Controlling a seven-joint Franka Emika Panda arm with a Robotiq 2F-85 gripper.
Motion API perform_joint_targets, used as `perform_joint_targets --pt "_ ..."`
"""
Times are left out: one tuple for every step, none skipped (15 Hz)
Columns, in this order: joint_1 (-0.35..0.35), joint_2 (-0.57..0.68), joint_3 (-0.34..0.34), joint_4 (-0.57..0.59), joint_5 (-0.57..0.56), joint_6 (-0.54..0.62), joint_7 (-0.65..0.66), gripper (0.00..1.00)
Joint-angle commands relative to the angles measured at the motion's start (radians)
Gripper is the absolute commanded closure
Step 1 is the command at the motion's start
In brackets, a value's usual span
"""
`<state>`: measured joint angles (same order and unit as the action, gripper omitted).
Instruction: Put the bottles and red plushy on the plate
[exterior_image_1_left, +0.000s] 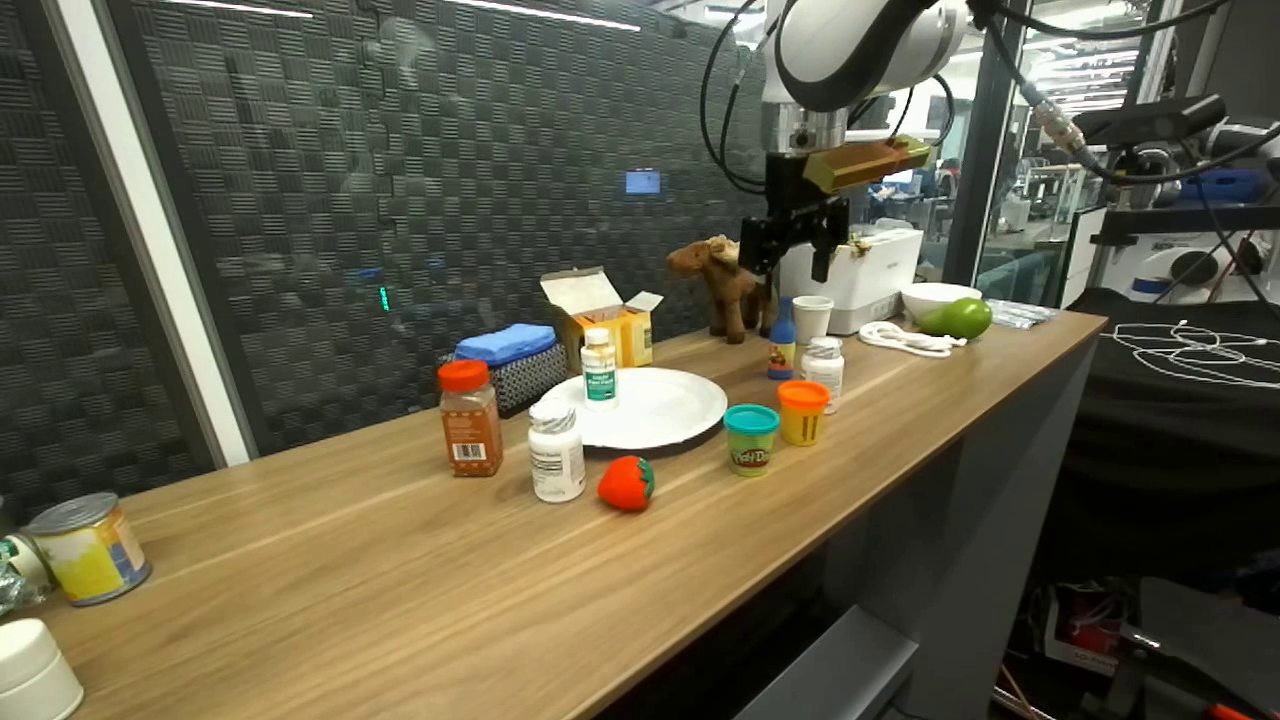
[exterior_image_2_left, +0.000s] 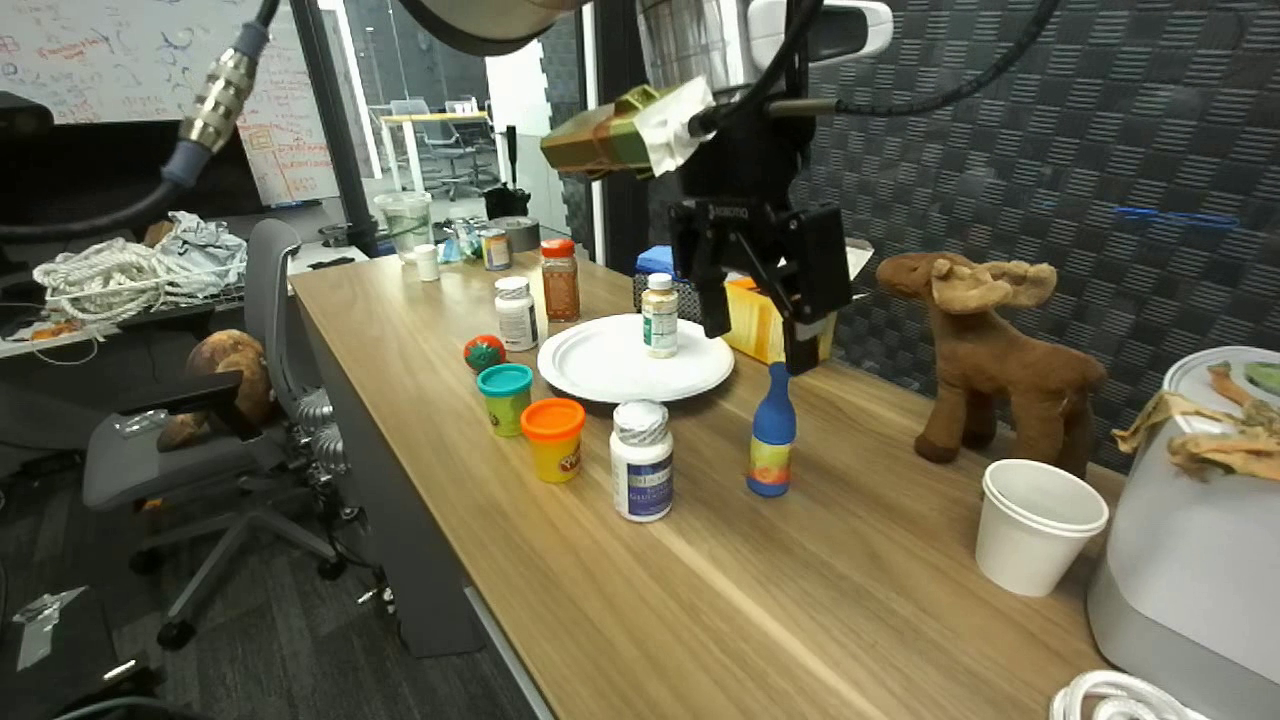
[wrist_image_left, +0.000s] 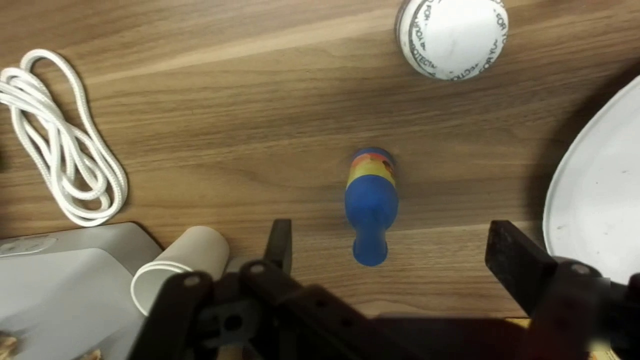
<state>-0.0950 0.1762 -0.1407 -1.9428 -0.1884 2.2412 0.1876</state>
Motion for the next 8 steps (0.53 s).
perform_joint_targets --pt "-0.003 0.03 -0.005 0.033 -0.008 0.006 0.013 0.0" --pt "-0.005 0.038 -0.004 0.037 -0.002 0.014 0.006 0.08" --pt "-0.005 0.046 -0.005 0.045 -0.005 0.012 0.006 0.15" --pt "-0.003 0.055 -0.008 0.056 -0.018 0.007 0.013 0.34" --pt "-0.003 0.062 -0.009 0.063 -0.017 0.005 0.011 0.39" --pt "-0.002 0.07 -0.01 0.072 -0.017 0.006 0.01 0.39" --pt "-0.001 0.076 -0.011 0.078 -0.019 0.006 0.01 0.46" --pt "0.0 0.082 -0.011 0.085 -0.023 0.009 0.011 0.54"
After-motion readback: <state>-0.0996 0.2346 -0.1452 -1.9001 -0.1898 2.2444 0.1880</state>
